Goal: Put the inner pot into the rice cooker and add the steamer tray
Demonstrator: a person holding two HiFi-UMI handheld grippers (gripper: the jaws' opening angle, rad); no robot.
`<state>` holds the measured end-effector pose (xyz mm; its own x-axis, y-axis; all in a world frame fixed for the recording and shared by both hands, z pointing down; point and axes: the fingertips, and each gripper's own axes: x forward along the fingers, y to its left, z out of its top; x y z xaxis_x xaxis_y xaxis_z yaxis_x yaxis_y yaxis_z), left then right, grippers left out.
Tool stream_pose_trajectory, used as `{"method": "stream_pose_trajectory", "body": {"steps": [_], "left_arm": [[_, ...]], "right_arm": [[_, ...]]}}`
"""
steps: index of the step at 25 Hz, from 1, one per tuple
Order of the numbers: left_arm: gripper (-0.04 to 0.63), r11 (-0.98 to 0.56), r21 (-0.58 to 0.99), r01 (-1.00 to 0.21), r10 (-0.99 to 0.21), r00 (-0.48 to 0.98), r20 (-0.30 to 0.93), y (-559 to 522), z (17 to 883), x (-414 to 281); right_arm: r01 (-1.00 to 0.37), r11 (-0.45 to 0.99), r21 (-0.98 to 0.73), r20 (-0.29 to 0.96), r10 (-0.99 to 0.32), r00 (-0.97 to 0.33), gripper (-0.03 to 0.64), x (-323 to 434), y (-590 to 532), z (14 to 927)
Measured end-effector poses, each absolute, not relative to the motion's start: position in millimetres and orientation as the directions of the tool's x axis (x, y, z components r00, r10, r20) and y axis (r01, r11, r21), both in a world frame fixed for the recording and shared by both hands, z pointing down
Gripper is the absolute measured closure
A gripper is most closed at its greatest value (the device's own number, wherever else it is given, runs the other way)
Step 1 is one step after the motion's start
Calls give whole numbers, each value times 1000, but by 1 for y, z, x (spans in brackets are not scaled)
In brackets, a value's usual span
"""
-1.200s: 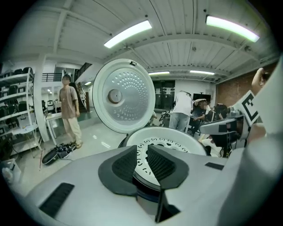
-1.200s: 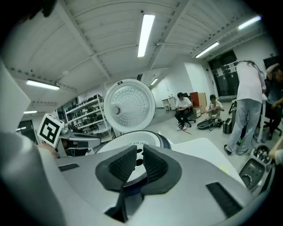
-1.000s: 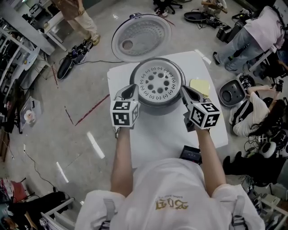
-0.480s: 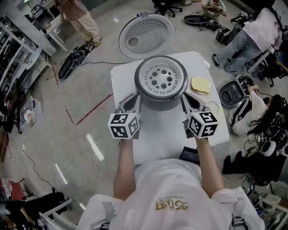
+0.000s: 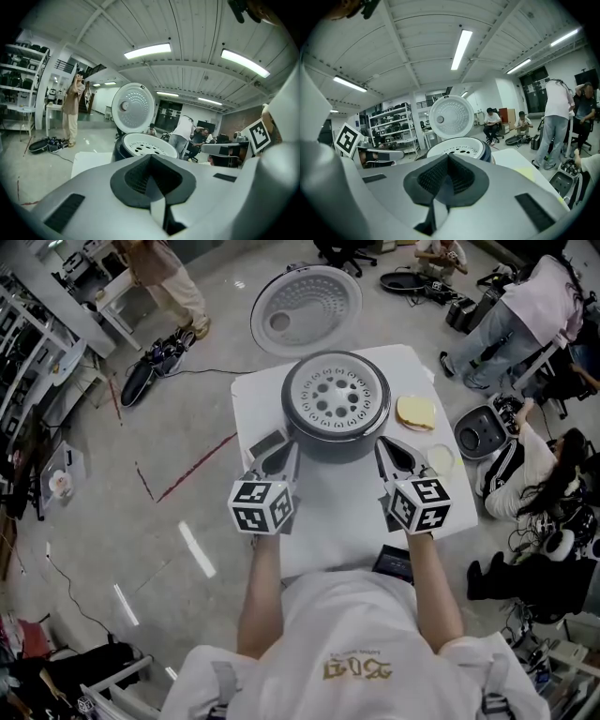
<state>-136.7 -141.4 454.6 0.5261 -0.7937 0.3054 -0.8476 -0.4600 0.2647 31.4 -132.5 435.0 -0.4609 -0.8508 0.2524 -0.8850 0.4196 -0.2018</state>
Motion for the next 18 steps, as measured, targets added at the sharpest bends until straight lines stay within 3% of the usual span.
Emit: {"method": "stream_pose_trajectory", "body": {"steps": [18], "left_arm": [[580,-461,256,-850,-796,524,303,-145,449,-134]], "right_arm": [[-880,418,-227,258,-845,-468,606,34,-134,433]]}}
